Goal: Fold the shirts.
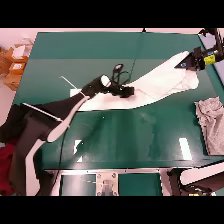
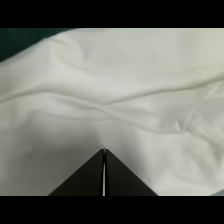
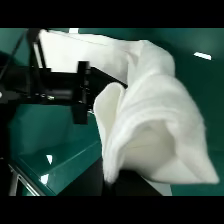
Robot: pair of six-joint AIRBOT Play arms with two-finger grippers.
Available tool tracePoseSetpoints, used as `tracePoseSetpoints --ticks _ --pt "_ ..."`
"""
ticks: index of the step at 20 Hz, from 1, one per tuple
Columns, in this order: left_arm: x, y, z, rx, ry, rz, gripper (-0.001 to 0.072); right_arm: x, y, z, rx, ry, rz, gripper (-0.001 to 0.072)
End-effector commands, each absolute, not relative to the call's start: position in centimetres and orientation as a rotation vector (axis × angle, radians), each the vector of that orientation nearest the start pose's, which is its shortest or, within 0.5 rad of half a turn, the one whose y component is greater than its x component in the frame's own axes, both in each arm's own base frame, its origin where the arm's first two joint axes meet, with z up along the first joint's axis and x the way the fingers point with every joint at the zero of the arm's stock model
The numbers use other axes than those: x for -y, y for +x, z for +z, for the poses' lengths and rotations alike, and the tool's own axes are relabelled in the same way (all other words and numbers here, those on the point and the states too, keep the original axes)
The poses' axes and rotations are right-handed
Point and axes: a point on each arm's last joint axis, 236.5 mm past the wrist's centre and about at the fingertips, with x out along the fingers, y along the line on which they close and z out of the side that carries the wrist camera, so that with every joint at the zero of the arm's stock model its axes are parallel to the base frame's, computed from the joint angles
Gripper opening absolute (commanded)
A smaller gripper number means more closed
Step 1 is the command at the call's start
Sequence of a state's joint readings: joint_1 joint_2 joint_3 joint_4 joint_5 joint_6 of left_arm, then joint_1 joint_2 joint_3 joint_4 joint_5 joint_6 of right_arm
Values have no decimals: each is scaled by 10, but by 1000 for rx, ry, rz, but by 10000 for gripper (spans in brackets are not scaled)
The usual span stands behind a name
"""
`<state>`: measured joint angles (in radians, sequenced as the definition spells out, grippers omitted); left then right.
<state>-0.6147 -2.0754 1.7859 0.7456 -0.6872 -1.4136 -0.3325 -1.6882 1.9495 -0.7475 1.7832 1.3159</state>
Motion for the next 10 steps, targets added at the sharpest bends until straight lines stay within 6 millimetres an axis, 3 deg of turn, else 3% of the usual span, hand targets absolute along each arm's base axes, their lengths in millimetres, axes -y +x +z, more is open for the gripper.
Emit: tracePoseSetpoints --ticks 1,4,7,8,10 --pt "495 433 -79 -1139 -408 -857 18 -54 422 184 -1158 414 687 14" --pt "498 426 -83 -1165 -405 -870 19 -56 422 188 -1149 421 674 14" --pt "487 428 -67 -1207 -392 -910 19 -59 422 188 -1153 419 679 14" --pt "477 430 -57 -1236 -385 -924 18 -61 422 188 -1158 425 676 14" --pt "430 439 -42 -1323 -311 -867 18 -68 421 188 -1169 435 682 14"
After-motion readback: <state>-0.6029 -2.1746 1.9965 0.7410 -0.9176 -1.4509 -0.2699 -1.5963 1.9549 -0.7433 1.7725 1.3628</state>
